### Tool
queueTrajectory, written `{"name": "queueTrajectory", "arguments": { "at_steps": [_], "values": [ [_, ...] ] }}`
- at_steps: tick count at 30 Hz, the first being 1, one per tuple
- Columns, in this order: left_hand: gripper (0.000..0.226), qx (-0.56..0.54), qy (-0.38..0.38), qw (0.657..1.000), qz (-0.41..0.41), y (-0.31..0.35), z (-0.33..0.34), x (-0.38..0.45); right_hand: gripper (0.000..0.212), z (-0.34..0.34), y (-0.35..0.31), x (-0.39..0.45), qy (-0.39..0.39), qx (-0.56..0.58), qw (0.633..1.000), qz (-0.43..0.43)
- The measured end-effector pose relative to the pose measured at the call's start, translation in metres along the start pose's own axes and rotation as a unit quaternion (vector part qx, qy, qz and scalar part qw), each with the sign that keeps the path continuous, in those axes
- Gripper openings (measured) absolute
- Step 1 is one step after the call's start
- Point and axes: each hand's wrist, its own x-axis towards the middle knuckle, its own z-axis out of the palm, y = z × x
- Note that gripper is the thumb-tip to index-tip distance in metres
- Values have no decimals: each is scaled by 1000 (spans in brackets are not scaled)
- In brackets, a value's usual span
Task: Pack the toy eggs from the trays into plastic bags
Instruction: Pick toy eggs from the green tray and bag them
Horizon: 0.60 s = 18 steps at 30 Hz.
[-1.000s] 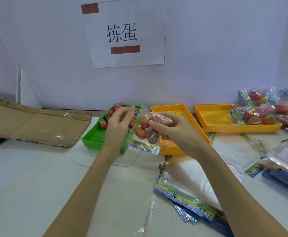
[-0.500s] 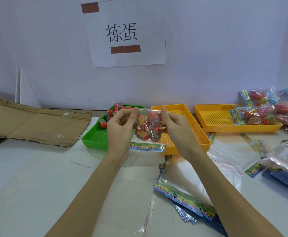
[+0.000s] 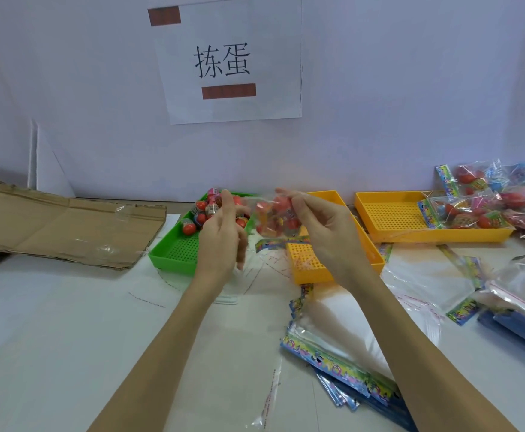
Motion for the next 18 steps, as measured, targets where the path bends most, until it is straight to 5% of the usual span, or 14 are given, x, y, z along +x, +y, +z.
{"name": "queueTrajectory", "arguments": {
  "at_steps": [3,5,7,9,12,15,18],
  "values": [
    [89,-136,-142,969,-149,12,-7,-1,27,-1,-1,-1,-91,-40,995,1],
    [61,-219,-182,950,-128,14,-11,0,27,-2,-5,-1,-129,-36,991,22],
    [49,-278,-180,940,-88,13,-12,-1,42,-1,-8,0,-128,3,991,45],
    [60,-315,-153,933,-79,11,-10,1,51,0,-7,0,-57,1,997,57],
    [63,-323,-150,933,-47,9,-7,1,46,6,-2,-1,30,29,990,136],
    [58,-273,-148,950,-17,10,-6,0,44,5,5,-2,20,130,965,228],
    [39,-217,-107,970,-4,10,-5,1,28,0,9,-4,36,164,958,232]
  ]
}}
